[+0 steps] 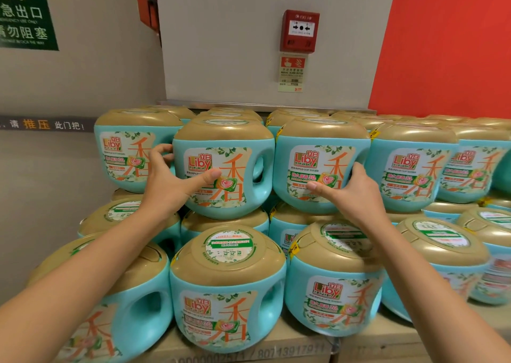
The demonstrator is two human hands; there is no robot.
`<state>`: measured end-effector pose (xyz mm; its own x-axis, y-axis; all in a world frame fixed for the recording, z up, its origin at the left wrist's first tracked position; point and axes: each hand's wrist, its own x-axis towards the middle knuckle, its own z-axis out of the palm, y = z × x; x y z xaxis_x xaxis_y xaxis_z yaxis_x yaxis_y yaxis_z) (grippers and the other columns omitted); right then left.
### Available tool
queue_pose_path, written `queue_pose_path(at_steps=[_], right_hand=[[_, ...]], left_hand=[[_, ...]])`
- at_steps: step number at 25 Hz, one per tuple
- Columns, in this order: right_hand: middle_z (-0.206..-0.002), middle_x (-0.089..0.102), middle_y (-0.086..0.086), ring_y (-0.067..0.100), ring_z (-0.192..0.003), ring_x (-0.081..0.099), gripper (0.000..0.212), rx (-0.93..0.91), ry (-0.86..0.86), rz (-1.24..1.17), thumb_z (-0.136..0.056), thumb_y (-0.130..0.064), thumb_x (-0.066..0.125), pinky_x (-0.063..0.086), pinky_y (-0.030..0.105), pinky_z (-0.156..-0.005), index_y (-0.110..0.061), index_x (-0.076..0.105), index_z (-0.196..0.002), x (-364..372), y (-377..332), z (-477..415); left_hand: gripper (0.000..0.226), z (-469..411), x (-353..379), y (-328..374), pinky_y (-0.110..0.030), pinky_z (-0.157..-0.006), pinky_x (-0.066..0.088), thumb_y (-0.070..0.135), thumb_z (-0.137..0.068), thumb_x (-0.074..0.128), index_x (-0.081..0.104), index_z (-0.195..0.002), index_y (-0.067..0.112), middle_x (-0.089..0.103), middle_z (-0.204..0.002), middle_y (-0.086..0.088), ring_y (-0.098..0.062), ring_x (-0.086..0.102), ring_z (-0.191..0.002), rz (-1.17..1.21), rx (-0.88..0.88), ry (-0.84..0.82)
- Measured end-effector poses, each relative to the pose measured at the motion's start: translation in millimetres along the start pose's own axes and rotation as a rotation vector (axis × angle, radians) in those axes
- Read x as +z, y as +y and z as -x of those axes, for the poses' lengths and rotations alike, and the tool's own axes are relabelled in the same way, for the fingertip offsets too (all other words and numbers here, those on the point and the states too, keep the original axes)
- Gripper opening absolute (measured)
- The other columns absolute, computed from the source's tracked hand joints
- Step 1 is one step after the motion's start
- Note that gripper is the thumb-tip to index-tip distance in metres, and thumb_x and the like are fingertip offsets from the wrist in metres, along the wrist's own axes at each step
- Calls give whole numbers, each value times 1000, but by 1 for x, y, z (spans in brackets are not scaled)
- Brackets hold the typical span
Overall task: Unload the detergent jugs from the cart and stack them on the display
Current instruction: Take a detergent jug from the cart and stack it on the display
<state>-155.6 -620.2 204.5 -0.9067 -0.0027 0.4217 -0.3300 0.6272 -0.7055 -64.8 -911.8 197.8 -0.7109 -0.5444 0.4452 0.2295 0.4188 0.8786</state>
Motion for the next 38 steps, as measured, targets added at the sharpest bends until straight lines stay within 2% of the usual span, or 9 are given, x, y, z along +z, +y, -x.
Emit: queue_pose_path(at_steps=[3,8,10,13,17,25,28,32,38], right_hand=[[-129,60,4,24,-119,55,66,-62,92,-81,-79,-44,75,46,41,-99,-12,51,-131,-15,2,17],[-96,67,-7,-3,-87,61,16,-211,226,-314,-90,-12,64,51,17,-79,-20,68,-102,-50,24,78],[-90,68,-14,-3,-84,63,15,-224,225,-388,-91,-12,63,50,14,-74,-25,68,-96,-64,38,104],[-89,72,-8,12,-85,67,20,-164,185,-474,-91,-9,62,54,26,-76,-29,68,-91,-88,75,149],[-85,74,0,15,-82,69,21,-7,56,-495,-89,-4,64,54,35,-78,-25,70,-88,-117,148,229],[-68,69,2,15,-66,61,27,416,-11,-440,-87,7,62,50,27,-68,-18,70,-81,-201,280,376],[-67,69,3,14,-64,59,25,558,-7,-426,-88,6,61,49,30,-67,-17,69,-79,-228,308,410],[-67,68,0,8,-58,58,20,695,37,-439,-88,6,61,47,13,-58,-12,69,-84,-267,336,431],[-74,68,9,7,-65,62,15,817,238,-380,-88,4,61,46,13,-62,-7,69,-93,-340,370,444]], left_hand=[[89,9,-4,2,-32,-97,43,46,-63,83,36,-135,23,45,-134,3,-13,45,-120,-28,40,122],[20,65,-13,16,-12,-75,51,18,-89,67,62,-104,30,65,-102,9,6,60,-87,98,169,124],[22,102,-10,23,-11,-71,51,14,-89,66,66,-96,35,68,-94,5,4,63,-83,173,134,39],[20,175,16,32,-18,-75,51,14,-88,67,70,-93,33,71,-94,1,-7,64,-88,200,39,-92],[17,286,67,34,-11,-67,49,12,-88,67,71,-91,29,72,-90,0,-6,64,-81,181,-143,-208],[16,474,167,22,-7,-62,48,10,-90,65,72,-90,24,75,-86,0,-4,68,-77,183,-500,-535],[17,513,197,17,-6,-60,46,6,-89,65,72,-89,22,74,-86,-7,1,66,-70,185,-553,-683],[20,538,238,14,-15,-62,47,1,-88,65,72,-84,19,74,-81,-5,-12,65,-74,179,-604,-846],[18,544,318,34,-3,-55,44,-8,-88,60,71,-89,7,74,-72,-3,-11,64,-70,137,-599,-1122]])
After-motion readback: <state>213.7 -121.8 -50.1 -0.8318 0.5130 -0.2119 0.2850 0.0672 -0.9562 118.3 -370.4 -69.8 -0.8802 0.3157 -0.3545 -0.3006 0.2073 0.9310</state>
